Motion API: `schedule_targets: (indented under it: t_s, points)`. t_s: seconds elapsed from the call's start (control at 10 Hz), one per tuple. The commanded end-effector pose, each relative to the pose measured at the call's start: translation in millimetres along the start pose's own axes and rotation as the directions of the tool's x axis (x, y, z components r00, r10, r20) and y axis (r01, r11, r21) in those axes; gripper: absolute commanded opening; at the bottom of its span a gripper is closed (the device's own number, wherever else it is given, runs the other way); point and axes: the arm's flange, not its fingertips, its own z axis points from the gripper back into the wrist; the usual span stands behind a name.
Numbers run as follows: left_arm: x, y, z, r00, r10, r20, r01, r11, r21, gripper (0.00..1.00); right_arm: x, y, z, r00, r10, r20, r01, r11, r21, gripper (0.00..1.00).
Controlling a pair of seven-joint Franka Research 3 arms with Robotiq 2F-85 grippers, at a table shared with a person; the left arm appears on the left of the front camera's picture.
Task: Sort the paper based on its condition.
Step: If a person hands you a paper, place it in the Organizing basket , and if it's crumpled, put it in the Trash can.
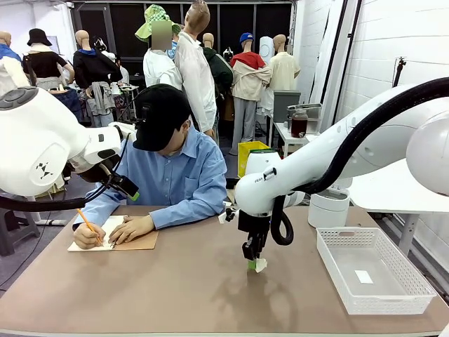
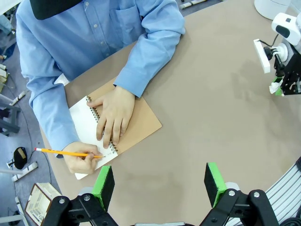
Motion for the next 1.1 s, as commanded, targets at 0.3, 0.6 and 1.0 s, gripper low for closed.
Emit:
schedule_targets:
  t_s: [0.3, 0.6, 1.0]
  points:
    - [-1, 0, 0, 1.000, 0.000, -0.005, 0.000, 1.000, -0.002, 1.00, -44, -40, 94, 0.994, -0.111, 0.005, 0.111, 0.987, -0.119, 0.31]
    - [-1, 0, 0, 1.000, 0.000, -0.005, 0.000, 1.000, -0.002, 1.00, -61, -79, 148, 0.993, -0.117, 0.022, 0.119, 0.965, -0.234, 0.31]
    - [-1, 0, 0, 1.000, 0.000, -0.005, 0.000, 1.000, -0.002, 1.00, -59, -107, 169, 0.985, -0.170, 0.034, 0.173, 0.951, -0.256, 0.31]
